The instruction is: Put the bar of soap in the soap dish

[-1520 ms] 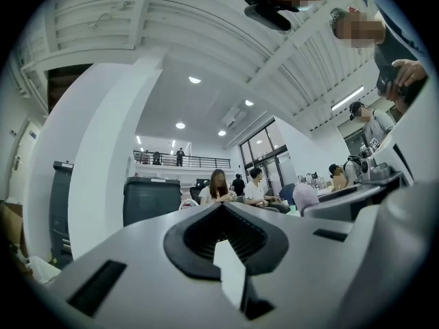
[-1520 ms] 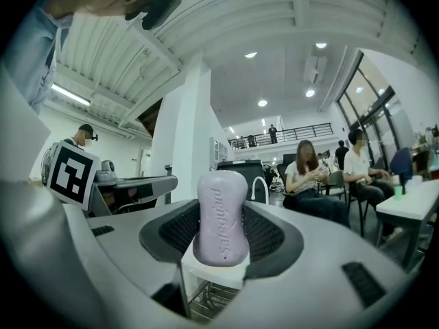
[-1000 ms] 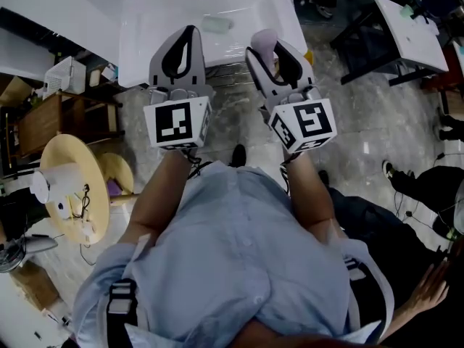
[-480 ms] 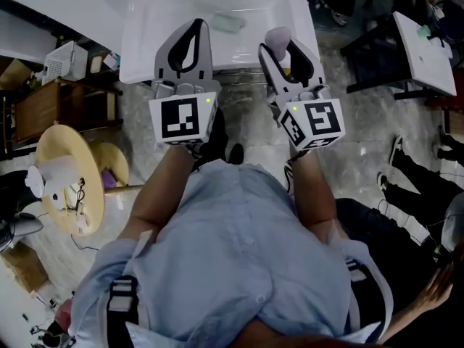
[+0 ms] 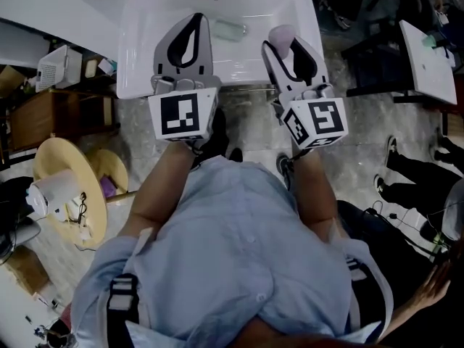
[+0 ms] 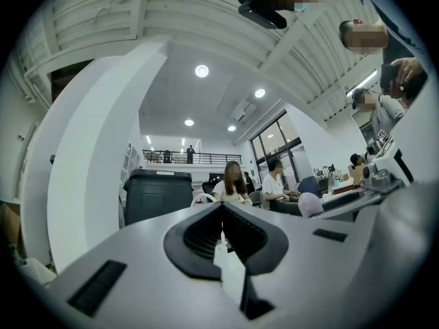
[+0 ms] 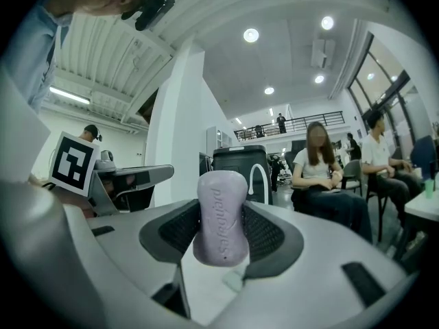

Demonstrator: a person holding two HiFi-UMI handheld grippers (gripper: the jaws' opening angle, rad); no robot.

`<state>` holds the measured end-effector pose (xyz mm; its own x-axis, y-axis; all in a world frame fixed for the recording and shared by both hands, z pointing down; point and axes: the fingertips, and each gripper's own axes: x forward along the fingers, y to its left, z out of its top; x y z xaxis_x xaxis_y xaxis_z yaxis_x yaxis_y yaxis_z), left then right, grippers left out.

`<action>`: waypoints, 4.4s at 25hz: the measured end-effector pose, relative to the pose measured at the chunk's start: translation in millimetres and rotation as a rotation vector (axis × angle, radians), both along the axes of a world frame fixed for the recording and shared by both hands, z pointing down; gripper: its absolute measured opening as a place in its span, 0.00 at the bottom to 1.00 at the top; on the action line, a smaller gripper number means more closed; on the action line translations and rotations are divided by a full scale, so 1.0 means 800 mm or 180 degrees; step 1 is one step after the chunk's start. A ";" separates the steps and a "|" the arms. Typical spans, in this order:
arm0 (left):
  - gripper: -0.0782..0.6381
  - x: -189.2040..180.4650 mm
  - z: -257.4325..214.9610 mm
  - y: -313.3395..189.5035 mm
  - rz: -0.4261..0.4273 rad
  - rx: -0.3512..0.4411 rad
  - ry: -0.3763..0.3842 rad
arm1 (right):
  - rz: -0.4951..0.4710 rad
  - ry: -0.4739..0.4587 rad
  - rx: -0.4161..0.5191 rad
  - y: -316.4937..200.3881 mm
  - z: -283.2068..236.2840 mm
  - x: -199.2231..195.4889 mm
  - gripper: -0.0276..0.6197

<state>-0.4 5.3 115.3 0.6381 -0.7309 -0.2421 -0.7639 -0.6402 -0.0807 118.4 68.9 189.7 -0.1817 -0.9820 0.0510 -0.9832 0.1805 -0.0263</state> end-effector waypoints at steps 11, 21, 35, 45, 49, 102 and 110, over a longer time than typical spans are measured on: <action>0.12 0.030 0.021 -0.091 0.0157 -0.0071 -0.0021 | 0.0097 -0.0017 -0.0048 -0.083 0.016 0.022 0.36; 0.12 0.034 0.034 -0.166 0.0219 -0.0158 0.0007 | 0.0084 -0.0024 -0.0104 -0.156 0.021 0.017 0.36; 0.12 0.036 0.027 -0.206 0.0181 -0.0145 0.0056 | 0.0002 -0.0008 -0.0100 -0.192 0.019 0.016 0.36; 0.12 0.051 0.062 -0.242 0.0009 -0.0300 0.0018 | -0.0242 -0.0080 -0.0310 -0.225 0.057 0.032 0.36; 0.12 0.060 0.080 -0.249 -0.0025 -0.0335 0.0010 | -0.0324 -0.0111 -0.0399 -0.235 0.080 0.041 0.36; 0.12 0.034 0.231 -0.341 -0.0563 -0.0847 -0.0053 | -0.1339 0.0130 -0.1528 -0.303 0.381 0.011 0.36; 0.12 0.028 0.240 -0.342 -0.0565 -0.0875 -0.0039 | -0.1454 0.0179 -0.1679 -0.298 0.413 -0.001 0.36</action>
<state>21.7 -268.0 307.4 0.4964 -0.8680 -0.0134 -0.8657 -0.4961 0.0669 117.7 -169.6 520.4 -0.5537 -0.6494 0.5213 -0.8143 0.5533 -0.1756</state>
